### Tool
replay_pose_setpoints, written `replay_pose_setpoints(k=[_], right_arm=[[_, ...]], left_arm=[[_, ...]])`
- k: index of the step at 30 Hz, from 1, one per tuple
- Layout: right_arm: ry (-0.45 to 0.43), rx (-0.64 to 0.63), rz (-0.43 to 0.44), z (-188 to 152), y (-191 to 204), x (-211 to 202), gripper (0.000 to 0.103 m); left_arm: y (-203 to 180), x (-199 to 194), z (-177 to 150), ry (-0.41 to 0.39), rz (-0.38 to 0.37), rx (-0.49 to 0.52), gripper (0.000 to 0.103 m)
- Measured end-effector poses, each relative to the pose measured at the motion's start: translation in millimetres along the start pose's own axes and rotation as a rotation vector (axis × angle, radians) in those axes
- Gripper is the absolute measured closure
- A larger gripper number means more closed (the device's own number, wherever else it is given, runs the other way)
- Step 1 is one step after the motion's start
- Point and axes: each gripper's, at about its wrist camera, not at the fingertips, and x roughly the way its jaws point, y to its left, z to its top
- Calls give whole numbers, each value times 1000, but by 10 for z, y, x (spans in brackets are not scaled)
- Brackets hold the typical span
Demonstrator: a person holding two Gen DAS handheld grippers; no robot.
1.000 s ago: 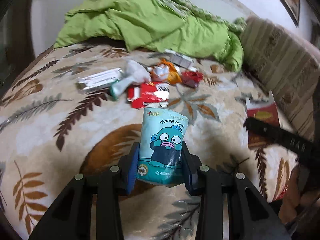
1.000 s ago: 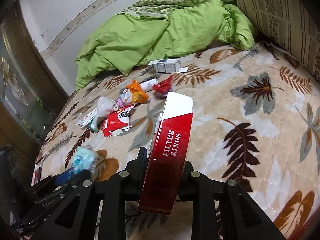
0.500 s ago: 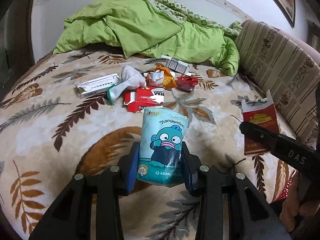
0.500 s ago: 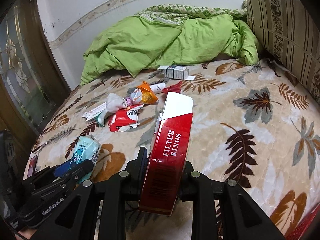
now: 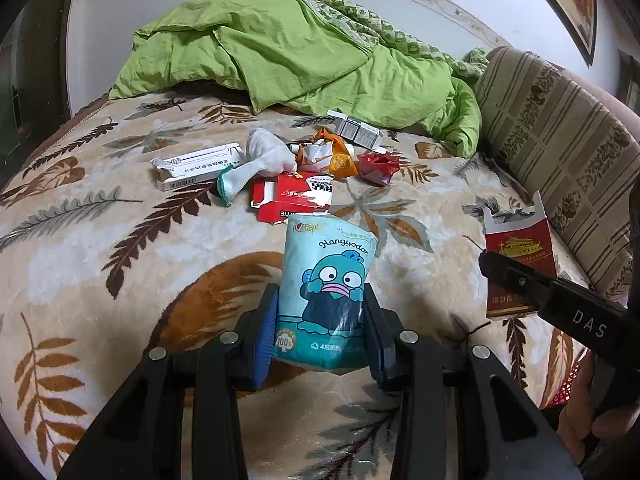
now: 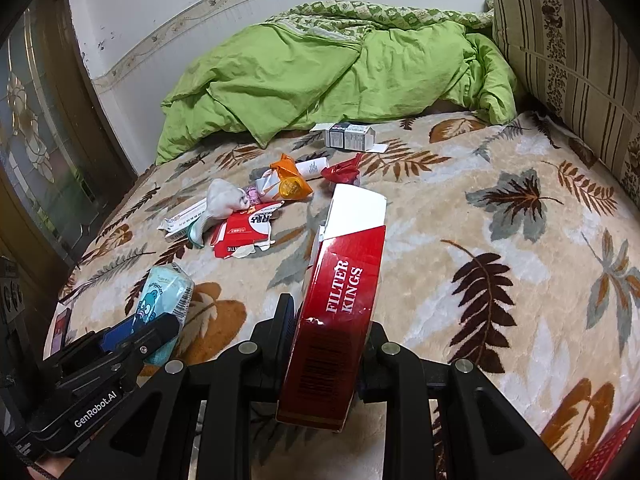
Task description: Collect trash
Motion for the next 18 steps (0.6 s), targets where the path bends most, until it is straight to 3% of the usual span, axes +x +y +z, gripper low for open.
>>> replay_pose_setpoints(k=[18], right_arm=[[1,2,3,8,-7,2,77]], left_arm=[[-19,4,-6,0,0,-1,66]])
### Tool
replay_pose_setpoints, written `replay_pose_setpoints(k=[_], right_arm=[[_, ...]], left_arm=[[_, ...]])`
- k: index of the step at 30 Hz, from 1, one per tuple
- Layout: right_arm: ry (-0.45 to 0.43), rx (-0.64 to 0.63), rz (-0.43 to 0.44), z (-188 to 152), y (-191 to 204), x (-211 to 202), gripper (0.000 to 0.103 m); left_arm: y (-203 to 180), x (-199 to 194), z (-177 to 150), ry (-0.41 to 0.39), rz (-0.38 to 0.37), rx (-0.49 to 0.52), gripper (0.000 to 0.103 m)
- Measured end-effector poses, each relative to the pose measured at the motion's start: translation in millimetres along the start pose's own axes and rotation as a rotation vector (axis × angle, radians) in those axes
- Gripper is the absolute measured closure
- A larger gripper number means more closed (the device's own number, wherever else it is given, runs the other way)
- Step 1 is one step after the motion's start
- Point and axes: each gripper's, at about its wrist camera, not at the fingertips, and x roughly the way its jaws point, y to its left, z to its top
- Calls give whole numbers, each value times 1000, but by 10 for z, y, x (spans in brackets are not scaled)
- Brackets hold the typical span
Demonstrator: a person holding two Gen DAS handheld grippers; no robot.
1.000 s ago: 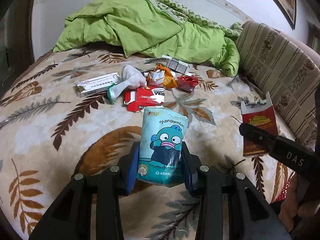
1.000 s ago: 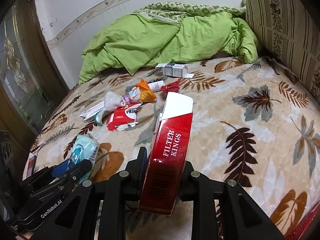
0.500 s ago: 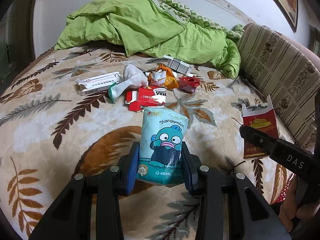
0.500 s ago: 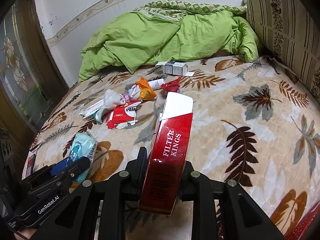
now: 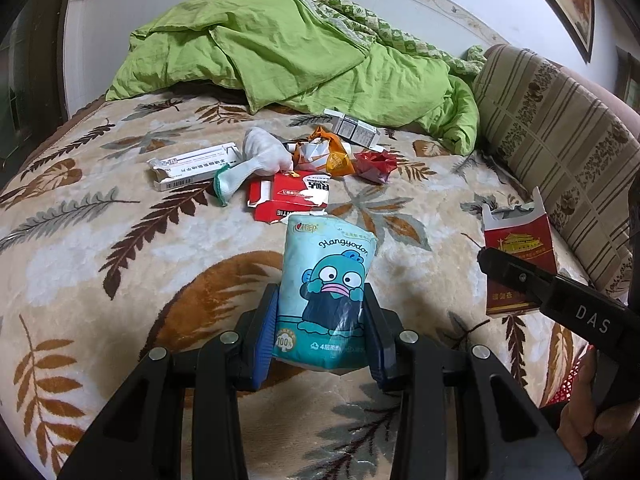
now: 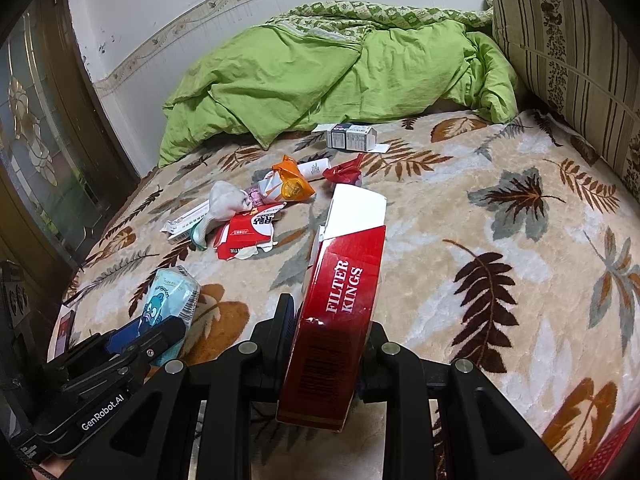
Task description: Collect trash
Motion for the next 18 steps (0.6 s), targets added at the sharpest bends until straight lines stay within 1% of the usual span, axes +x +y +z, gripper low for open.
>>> replay_pose_setpoints(k=[18], right_arm=[[-2,0,9,-9,65,-8,77]], left_arm=[[-12,4,-5,1,1,1,66]])
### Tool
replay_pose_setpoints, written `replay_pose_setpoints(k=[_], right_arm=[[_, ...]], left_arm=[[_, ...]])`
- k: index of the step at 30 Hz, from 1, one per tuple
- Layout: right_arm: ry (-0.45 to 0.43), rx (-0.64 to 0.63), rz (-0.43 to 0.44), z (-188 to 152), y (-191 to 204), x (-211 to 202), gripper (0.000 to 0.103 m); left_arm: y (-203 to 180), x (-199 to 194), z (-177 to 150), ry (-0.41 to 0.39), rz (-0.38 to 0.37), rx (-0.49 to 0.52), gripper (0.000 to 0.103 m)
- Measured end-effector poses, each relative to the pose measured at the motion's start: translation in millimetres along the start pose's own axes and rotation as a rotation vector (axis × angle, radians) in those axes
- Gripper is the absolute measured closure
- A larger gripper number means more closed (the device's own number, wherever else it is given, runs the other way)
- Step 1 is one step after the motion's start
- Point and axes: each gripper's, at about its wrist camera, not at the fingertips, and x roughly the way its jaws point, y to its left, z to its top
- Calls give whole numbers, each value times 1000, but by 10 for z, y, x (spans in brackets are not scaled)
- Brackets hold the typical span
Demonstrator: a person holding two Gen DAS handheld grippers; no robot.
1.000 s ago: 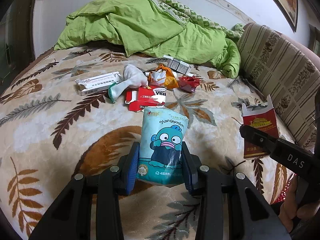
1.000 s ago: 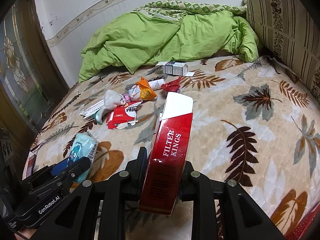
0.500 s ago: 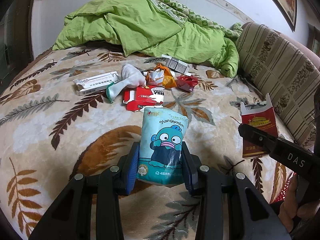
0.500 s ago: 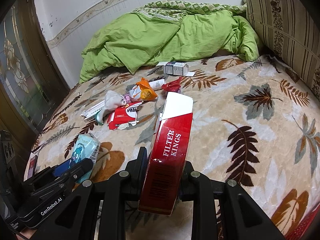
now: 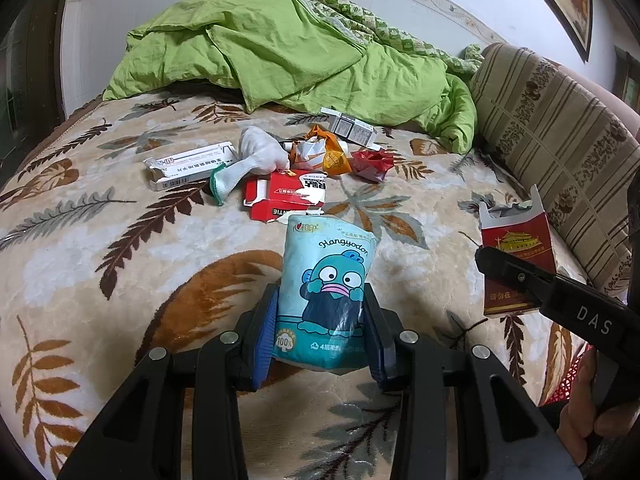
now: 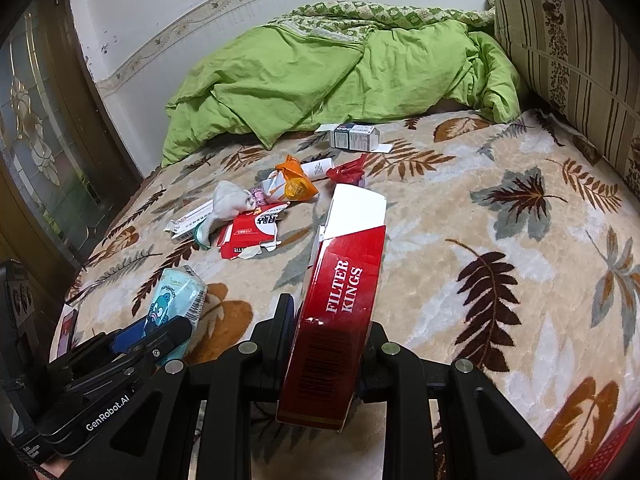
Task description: Collect trash
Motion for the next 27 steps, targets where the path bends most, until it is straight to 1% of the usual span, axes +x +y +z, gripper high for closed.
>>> replay_pose_setpoints(k=[15,19,23,27], right_arm=[[-4,3,2,1,-14,-5,77],[-3,22,15,-4,-32,-43,77],[-12,26,32,-19,-40,-190,77],[-23,35,47,-38,-85,-414,77]], left_arm=[[-12,-5,0,-2,-6,1,66],[-54,-26,-4,-11,-13,22,66],[-198,-68,-32,-8,-47,62,66],[-370,-142,-47,-2,-99,99,66]])
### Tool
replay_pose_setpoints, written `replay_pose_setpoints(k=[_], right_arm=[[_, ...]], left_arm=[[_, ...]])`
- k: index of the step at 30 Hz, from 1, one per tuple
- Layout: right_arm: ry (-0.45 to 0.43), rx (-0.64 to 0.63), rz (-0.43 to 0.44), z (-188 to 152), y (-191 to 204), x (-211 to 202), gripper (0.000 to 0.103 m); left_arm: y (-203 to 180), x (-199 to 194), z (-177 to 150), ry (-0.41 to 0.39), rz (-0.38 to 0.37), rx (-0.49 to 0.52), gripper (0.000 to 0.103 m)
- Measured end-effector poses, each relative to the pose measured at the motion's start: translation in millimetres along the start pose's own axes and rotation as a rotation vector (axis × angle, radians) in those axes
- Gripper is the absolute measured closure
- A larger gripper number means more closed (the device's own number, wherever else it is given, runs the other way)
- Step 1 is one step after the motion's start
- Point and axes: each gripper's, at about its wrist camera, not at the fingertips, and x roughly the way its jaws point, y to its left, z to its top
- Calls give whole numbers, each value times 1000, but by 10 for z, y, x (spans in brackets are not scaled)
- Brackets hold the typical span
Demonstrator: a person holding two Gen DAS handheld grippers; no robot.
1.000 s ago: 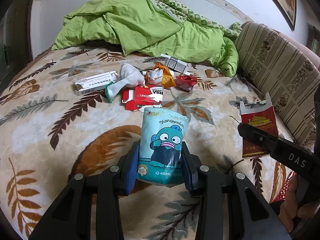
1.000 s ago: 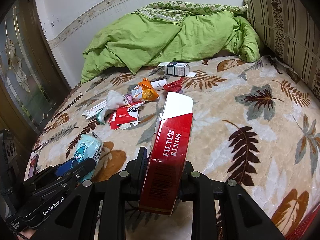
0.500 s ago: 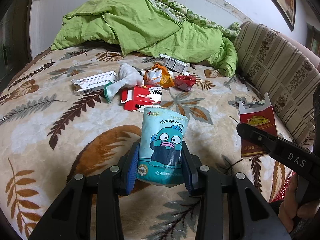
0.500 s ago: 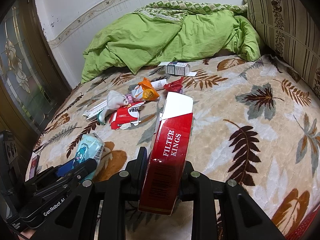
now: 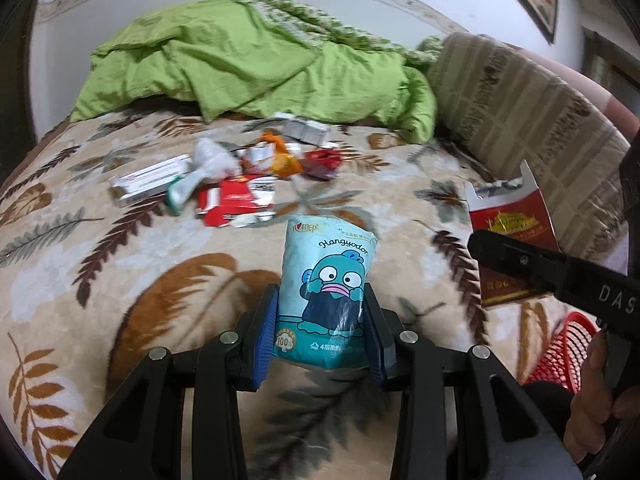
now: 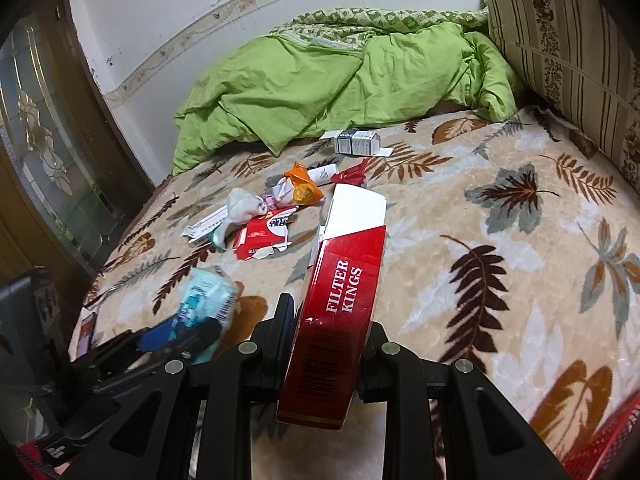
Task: Collect trash
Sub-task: 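Drop the snack bag from the left tool while the right tool drops the red box into the basket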
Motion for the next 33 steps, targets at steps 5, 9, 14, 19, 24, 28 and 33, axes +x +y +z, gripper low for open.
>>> replay_pose_setpoints(k=[5,9,14,19,24,28,33], right_arm=[[-15,38,5,-43,-165,-331,77],[-37,85,-22,-75,-417,-664,77],[-89,177,-112,-174,-891,-1245,77],[-134,298,-226,-413,-1418,-1846,77],[-156,392,-308,-593,-1800,-2259,77],[-163,425,-338,-668,-1978,-2486,77],[-160,443,-367,-768,-2131,-2630,76]], left_arm=[[-301,-67,2,20,-83,37,66],[-627,-114,38,33,-147,107,66],[-1175,-161,114,52,-247,216,66],[-1859,-146,113,91,-376,335,65],[-2430,-78,56,167,-495,399,65],[-2834,-7,-35,238,-580,431,65],[-3102,124,-151,298,-606,458,65]])
